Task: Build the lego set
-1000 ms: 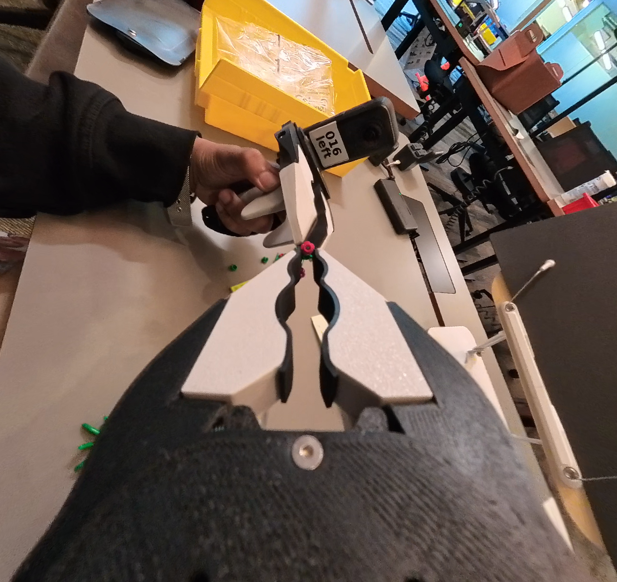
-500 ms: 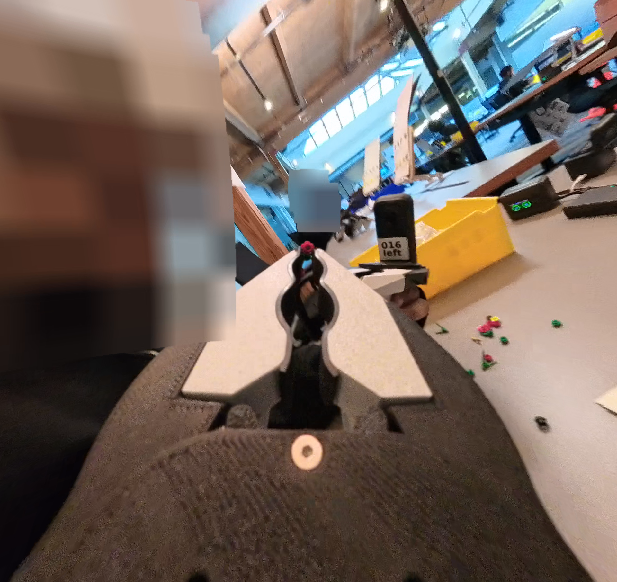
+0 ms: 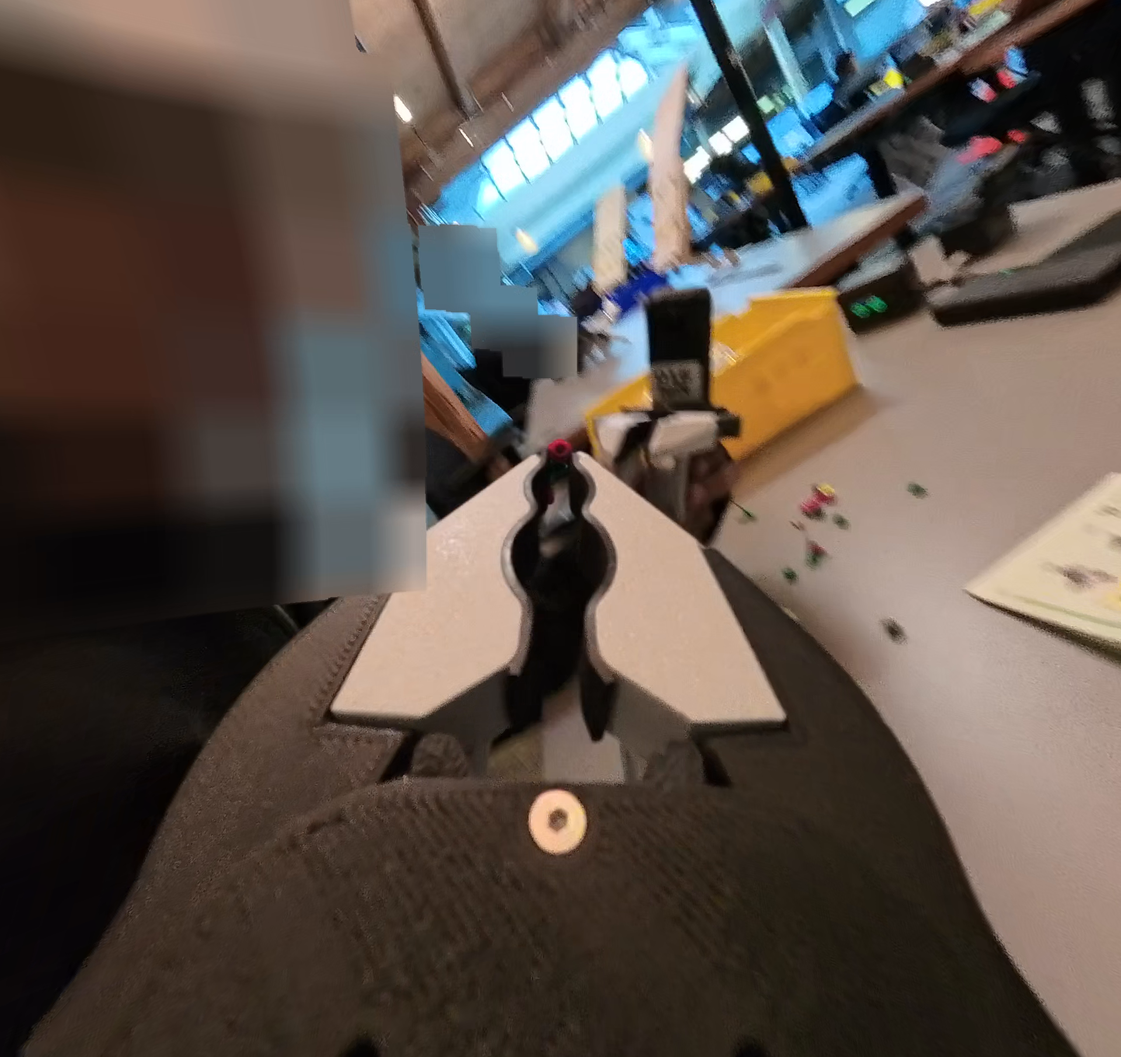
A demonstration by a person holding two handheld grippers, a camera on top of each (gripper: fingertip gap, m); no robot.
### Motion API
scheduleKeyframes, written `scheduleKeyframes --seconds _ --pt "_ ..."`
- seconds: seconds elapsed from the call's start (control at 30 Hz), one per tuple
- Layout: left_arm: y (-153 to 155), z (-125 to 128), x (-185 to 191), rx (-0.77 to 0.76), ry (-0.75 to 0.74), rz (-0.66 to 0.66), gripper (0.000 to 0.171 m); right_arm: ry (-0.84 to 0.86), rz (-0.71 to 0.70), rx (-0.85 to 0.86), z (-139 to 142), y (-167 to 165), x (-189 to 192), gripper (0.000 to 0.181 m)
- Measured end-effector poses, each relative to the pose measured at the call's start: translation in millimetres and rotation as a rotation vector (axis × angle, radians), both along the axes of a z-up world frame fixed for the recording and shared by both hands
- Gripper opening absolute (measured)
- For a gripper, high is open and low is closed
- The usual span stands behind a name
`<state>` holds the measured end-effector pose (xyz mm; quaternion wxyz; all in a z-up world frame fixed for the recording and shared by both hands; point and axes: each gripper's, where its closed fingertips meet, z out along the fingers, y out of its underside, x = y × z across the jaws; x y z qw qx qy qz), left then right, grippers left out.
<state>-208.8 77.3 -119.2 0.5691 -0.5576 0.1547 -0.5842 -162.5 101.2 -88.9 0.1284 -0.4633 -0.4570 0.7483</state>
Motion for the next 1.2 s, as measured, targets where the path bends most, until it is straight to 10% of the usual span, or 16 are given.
scheduleKeyframes --seconds 0.03,0.23,0.53,1.2 --pt "0.5 -0.9 -1.2 -0.003 0.003 0.008 0.008 -0.057 -0.026 0.104 -12.3 -1.8 2.7 0.003" --pt "5.5 -3.2 -8.2 -0.016 -0.006 0.048 0.007 -0.407 -0.114 0.801 -100.0 -7.1 37.0 0.003" --pt "9.2 -6.6 -9.4 -0.033 0.003 0.069 0.005 -0.563 0.114 1.616 -187.1 -29.5 76.4 0.003" --pt "8.2 -7.4 -13.3 -0.037 0.004 0.079 0.005 -0.628 0.239 1.573 -194.4 -36.5 75.5 0.003"
